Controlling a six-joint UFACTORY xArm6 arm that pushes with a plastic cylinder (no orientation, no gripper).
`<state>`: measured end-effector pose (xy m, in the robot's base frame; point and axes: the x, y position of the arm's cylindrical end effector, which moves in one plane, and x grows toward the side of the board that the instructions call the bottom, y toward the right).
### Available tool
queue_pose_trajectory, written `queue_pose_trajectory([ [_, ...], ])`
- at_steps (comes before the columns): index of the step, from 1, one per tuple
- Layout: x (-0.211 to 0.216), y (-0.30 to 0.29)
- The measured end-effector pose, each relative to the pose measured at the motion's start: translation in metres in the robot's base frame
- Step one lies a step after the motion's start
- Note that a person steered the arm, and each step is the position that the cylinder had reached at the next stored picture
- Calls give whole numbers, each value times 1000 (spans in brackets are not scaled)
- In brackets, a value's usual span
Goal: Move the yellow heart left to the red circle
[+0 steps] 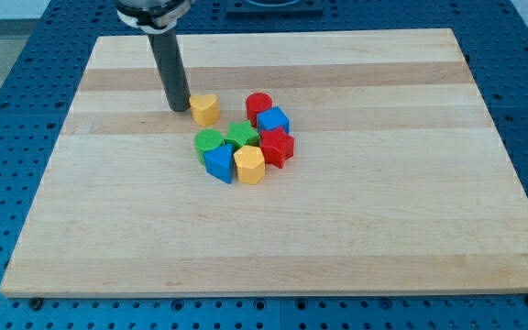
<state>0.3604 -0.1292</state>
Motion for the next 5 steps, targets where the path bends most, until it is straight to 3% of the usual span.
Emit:
queue_pose_trajectory([
  [1,10,26],
  [5,10,24],
])
